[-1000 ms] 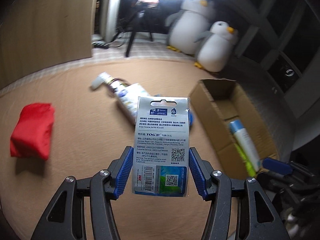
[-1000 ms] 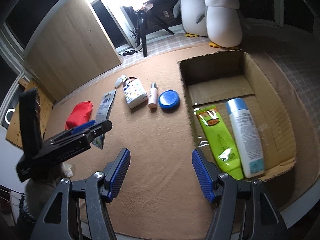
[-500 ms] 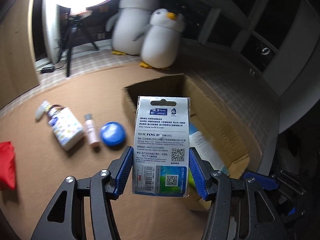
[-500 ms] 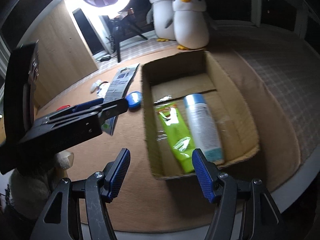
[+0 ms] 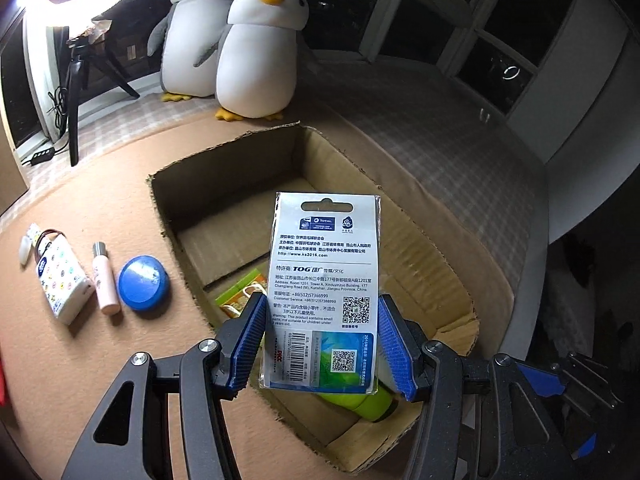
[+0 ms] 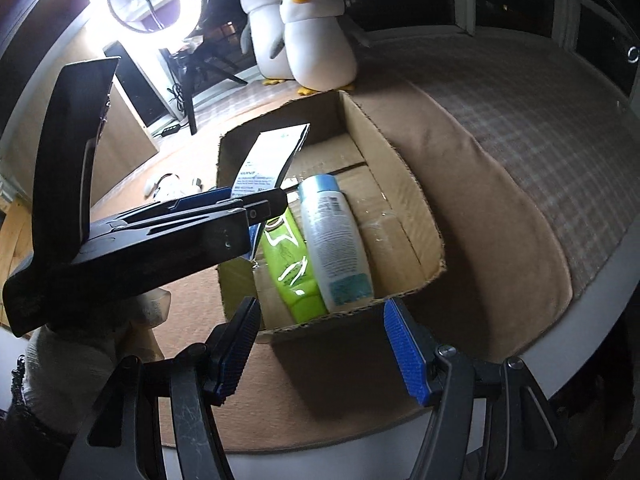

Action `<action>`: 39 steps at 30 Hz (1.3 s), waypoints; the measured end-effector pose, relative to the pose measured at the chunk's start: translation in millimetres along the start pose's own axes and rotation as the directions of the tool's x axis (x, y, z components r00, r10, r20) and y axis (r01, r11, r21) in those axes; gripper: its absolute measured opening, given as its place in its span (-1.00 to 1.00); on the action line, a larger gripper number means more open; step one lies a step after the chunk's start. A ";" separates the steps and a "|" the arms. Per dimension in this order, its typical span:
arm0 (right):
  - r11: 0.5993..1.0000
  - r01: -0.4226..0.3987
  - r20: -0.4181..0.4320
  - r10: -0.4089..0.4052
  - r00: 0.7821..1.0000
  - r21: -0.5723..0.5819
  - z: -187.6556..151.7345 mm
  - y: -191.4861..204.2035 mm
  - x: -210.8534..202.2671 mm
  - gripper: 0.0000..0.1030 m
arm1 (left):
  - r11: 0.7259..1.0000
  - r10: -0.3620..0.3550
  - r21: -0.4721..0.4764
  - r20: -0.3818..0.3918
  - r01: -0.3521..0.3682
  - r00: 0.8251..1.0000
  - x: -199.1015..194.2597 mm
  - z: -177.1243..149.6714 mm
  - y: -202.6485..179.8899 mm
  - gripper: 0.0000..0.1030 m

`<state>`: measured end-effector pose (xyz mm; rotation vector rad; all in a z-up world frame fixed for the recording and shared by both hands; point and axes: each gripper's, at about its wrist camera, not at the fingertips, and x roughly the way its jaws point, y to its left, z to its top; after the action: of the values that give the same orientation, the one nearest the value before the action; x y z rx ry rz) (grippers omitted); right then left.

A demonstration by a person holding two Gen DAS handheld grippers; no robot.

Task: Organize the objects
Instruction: 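Lower the card package into the box and open the left tool, then move the right tool down to the white star-dotted tissue pack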

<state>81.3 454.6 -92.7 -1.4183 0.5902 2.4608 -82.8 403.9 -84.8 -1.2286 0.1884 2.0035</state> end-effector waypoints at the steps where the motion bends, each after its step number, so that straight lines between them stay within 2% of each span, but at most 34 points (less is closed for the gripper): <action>1: 1.000 0.000 -0.001 0.000 1.000 0.002 0.1 -0.8 0.5 0.18 | 1.000 -0.007 -0.002 -0.002 0.007 1.000 1.3 1.1 -1.0 0.15; 4: 1.000 0.000 -0.004 0.000 1.000 0.003 0.8 -1.4 1.5 0.18 | 1.000 -0.024 -0.002 -0.015 0.024 1.000 2.8 2.4 -1.9 0.23; 6: 1.000 -0.003 -0.007 0.003 1.000 0.001 1.1 -1.2 2.7 0.18 | 0.999 -0.030 -0.011 -0.021 0.030 0.999 2.8 3.5 -1.3 0.43; 13: 1.000 -0.013 -0.013 0.013 1.000 0.000 0.4 1.4 5.3 0.25 | 0.999 -0.024 -0.028 0.006 0.024 1.000 -10.4 3.4 5.4 0.44; 18: 1.000 -0.030 -0.021 0.030 0.999 -0.006 4.0 6.8 9.2 0.27 | 0.998 -0.003 -0.055 0.043 0.005 0.999 -30.0 1.0 23.6 0.44; 23: 0.997 -0.059 -0.015 0.058 0.998 -0.040 18.4 24.1 14.4 0.27 | 0.992 0.053 -0.117 0.085 -0.042 0.995 -56.2 -6.6 61.9 0.44; 27: 0.993 -0.089 -0.010 0.088 0.996 -0.081 34.7 45.2 19.6 0.27 | 0.976 0.118 -0.197 0.119 -0.093 0.986 -77.7 -18.0 104.3 0.44; 33: 0.977 -0.139 -0.017 0.138 0.990 -0.159 65.1 81.8 36.5 0.28 | 0.944 0.185 -0.295 0.113 -0.145 0.976 -96.8 -40.6 165.2 0.44; 39: 0.957 -0.201 -0.044 0.196 0.980 -0.209 86.0 118.1 59.2 0.27 | 0.914 0.228 -0.366 0.107 -0.175 0.968 -100.8 -57.2 207.8 0.44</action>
<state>-61.4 389.2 -79.1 -1.5351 0.5087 2.7401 -157.6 178.0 -85.3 -1.3140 -0.1320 2.3748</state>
